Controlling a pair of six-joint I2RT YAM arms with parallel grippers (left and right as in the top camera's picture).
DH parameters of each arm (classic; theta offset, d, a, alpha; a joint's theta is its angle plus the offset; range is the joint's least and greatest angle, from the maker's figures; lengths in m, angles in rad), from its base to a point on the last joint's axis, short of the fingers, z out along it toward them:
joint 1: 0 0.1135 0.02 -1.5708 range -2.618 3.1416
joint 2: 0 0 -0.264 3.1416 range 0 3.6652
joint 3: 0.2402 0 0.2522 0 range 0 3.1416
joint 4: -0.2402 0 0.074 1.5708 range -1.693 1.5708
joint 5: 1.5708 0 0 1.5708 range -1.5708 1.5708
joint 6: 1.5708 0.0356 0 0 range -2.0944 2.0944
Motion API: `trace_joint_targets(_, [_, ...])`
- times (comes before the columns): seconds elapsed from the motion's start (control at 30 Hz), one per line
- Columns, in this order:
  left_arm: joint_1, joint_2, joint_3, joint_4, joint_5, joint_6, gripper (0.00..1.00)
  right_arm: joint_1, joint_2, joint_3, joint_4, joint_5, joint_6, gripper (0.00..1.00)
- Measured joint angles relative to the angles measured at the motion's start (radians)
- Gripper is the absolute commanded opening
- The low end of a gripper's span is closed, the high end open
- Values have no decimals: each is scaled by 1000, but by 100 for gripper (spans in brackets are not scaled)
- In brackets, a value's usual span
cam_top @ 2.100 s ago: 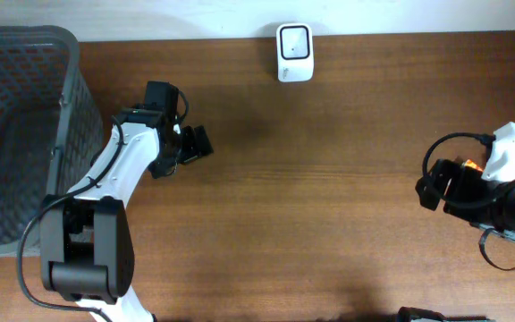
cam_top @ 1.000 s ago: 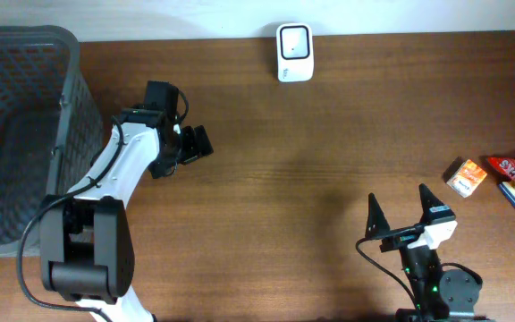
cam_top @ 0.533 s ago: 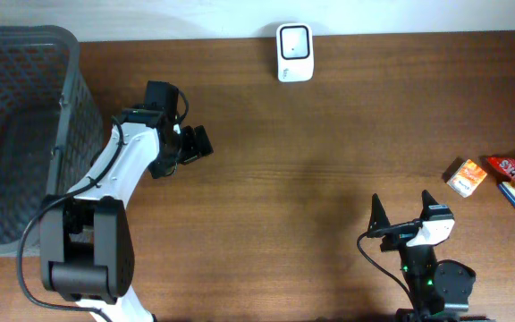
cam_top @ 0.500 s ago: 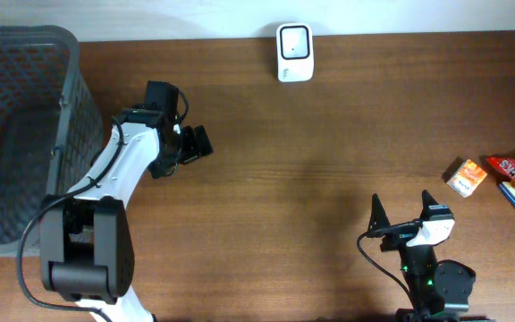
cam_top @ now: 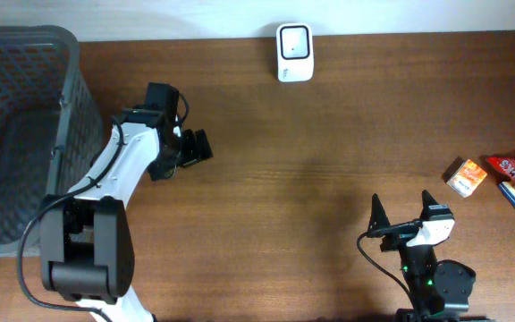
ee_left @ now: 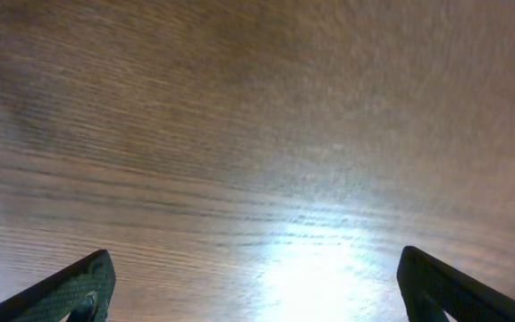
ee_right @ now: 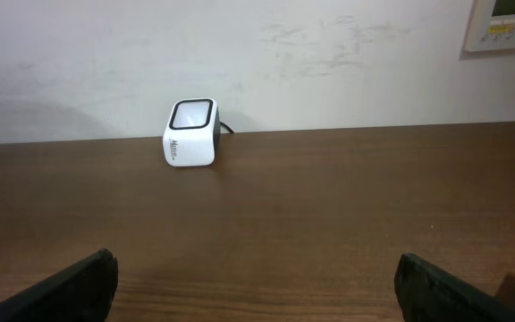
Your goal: Scan the item barcode
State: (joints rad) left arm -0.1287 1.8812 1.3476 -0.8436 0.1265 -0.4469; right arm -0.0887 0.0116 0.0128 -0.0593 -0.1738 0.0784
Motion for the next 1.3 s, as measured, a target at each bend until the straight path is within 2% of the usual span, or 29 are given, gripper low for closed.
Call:
trace_joint_targets(0.1, [-25, -27, -5, 21, -10, 126, 99, 0, 0, 0, 0, 0, 0, 99])
trace_joint_targets(0.17, [-47, -140, -40, 102, -29, 177, 99, 0, 0, 0, 0, 0, 0, 99])
trace_joint_targets(0.3, [-50, -480, -267, 297, -42, 247, 99, 0, 0, 0, 0, 1, -1, 99])
trace_joint_targets(0.4, [-50, -729, -531, 412, -29, 352, 99, 0, 0, 0, 0, 1, 0, 99])
trace_joint_targets(0.43, [-49, -923, -669, 445, -26, 415, 99, 0, -1, 0, 0, 1, 0, 99])
trace_joint_targets(0.47, [-49, -1009, -709, 466, -26, 435, 99, 0, -3, 0, 0, 2, 0, 99])
trace_joint_targets(0.6, [-48, -1547, -910, 467, -23, 497, 99, 1, -2, 0, 1, 2, 0, 99])
trace_joint_targets(0.63, [-48, -1600, -946, 465, -22, 504, 99, 1, -1, 0, 0, 4, -1, 99])
trace_joint_targets(0.77, [-47, -1700, -1069, 483, -23, 512, 99, 1, -1, 0, 0, 4, 0, 99])
trace_joint_targets(0.97, [19, -1849, -1283, 686, -22, 512, 99, 1, -1, 0, 0, 4, 1, 99])
trace_joint_targets(1.07, [84, -1863, -1317, 760, -31, 513, 99, 1, -1, 0, 0, 4, 0, 99])
trace_joint_targets(1.3, [186, -1866, -1329, 761, -132, 537, 99, 1, -1, 0, 0, 4, 0, 99])
